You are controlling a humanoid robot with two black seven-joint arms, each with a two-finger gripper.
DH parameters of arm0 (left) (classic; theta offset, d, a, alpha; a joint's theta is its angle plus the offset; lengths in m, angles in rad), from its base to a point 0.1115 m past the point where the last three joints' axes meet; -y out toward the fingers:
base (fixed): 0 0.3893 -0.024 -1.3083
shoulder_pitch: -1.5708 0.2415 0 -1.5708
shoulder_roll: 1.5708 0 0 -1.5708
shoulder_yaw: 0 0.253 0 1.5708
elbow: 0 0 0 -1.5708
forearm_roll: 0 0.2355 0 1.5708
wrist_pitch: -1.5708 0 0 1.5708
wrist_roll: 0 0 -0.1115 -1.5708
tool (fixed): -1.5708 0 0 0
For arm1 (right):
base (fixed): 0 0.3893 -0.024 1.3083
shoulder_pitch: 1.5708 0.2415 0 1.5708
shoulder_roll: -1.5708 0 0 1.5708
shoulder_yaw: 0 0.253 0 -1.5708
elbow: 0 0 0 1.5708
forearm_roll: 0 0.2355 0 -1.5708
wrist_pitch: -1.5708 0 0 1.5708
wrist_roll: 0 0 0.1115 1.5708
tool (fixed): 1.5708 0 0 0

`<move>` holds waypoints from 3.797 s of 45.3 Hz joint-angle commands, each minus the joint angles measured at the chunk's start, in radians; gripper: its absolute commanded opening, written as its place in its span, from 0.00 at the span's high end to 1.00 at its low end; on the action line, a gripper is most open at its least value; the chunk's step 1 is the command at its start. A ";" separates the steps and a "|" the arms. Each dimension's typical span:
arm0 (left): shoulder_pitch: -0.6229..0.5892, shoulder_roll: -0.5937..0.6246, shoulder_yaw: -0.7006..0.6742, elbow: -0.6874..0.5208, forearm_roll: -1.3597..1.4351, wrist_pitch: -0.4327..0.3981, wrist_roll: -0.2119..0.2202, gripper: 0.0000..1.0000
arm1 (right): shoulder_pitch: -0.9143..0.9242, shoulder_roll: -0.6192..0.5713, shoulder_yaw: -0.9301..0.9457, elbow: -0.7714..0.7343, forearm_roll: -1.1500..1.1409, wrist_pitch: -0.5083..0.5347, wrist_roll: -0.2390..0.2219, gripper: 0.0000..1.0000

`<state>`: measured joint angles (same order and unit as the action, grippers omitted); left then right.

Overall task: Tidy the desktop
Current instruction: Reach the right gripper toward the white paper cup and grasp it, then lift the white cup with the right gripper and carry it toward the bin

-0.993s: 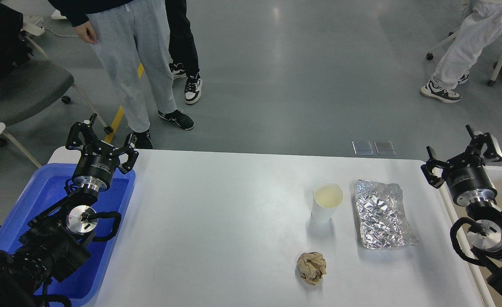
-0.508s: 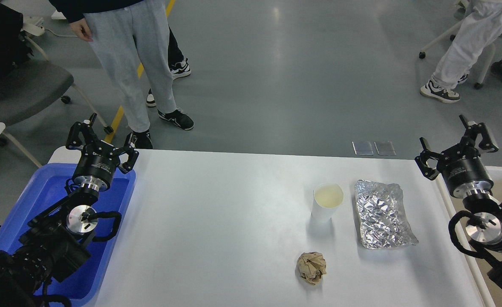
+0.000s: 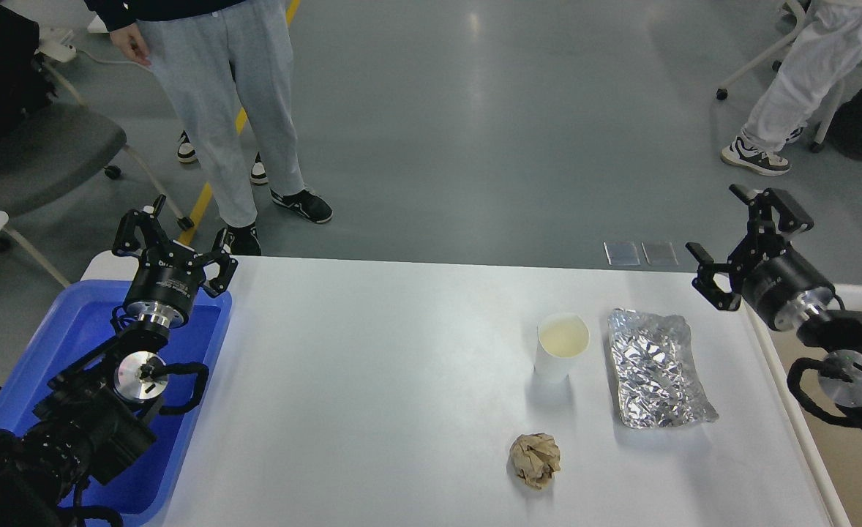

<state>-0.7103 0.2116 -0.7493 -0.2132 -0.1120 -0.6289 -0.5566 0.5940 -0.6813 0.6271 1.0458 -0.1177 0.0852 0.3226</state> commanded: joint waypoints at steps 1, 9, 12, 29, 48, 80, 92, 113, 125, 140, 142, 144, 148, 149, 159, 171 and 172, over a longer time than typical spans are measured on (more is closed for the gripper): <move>0.000 0.000 -0.001 0.000 0.000 0.000 0.001 0.00 | 0.029 -0.089 -0.090 0.137 -0.164 -0.021 -0.125 0.00; 0.000 0.000 -0.001 -0.002 0.000 -0.002 0.001 0.00 | 0.096 -0.089 -0.125 0.168 -0.243 -0.013 -0.309 0.00; 0.000 0.000 0.001 -0.002 0.000 -0.002 0.001 0.00 | 0.142 -0.092 -0.159 0.168 -0.267 -0.012 -0.342 0.00; 0.000 0.000 0.001 -0.002 0.000 -0.002 0.001 0.00 | 0.700 0.017 -0.915 0.172 -0.651 -0.016 -0.361 0.00; 0.000 0.000 0.004 -0.002 0.000 -0.005 0.003 0.00 | 0.701 0.233 -1.080 0.016 -0.810 -0.077 -0.361 0.00; 0.000 0.000 0.002 -0.002 0.000 -0.005 0.003 0.00 | 0.541 0.355 -1.078 -0.147 -0.823 -0.196 -0.356 0.06; 0.000 0.000 0.002 -0.002 0.000 -0.006 0.003 0.00 | 0.538 0.365 -1.113 -0.170 -0.850 -0.206 -0.353 0.89; 0.000 0.000 0.004 -0.002 0.000 -0.006 0.003 0.00 | 0.612 0.341 -1.149 -0.142 -0.846 -0.177 -0.349 1.00; 0.000 0.000 0.004 -0.002 0.000 -0.006 0.003 0.00 | 0.825 0.198 -1.173 -0.001 -0.835 -0.032 -0.347 1.00; 0.000 0.002 0.002 -0.002 0.000 -0.005 0.003 0.00 | 1.098 -0.003 -1.169 0.123 -0.838 0.200 -0.347 1.00; 0.000 0.002 0.002 -0.002 0.000 -0.006 0.003 0.00 | 1.136 -0.020 -1.169 0.132 -0.838 0.235 -0.347 1.00; 0.000 0.002 0.002 -0.002 0.000 -0.005 0.003 0.00 | 1.171 -0.033 -1.169 0.140 -0.838 0.263 -0.347 1.00; 0.000 0.002 0.002 -0.002 0.000 -0.005 0.003 0.00 | 1.237 -0.053 -1.169 0.148 -0.844 0.301 -0.347 1.00; 0.000 0.002 0.002 -0.002 0.000 -0.005 0.003 0.00 | 1.251 -0.056 -1.169 0.148 -0.847 0.310 -0.347 1.00; 0.000 0.002 0.002 -0.002 0.000 -0.005 0.003 0.00 | 1.276 -0.072 -1.173 0.148 -0.849 0.330 -0.347 1.00; 0.000 0.002 0.002 -0.002 0.000 -0.005 0.003 0.00 | 1.218 -0.136 -1.189 0.131 -0.853 0.320 -0.347 1.00; 0.000 0.002 0.002 -0.002 0.000 -0.005 0.003 0.00 | 1.210 -0.147 -1.187 0.126 -0.853 0.318 -0.347 1.00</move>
<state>-0.7101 0.2132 -0.7470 -0.2146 -0.1119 -0.6336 -0.5537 1.8306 -0.7606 -0.5514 1.1853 -0.9680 0.3958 -0.0248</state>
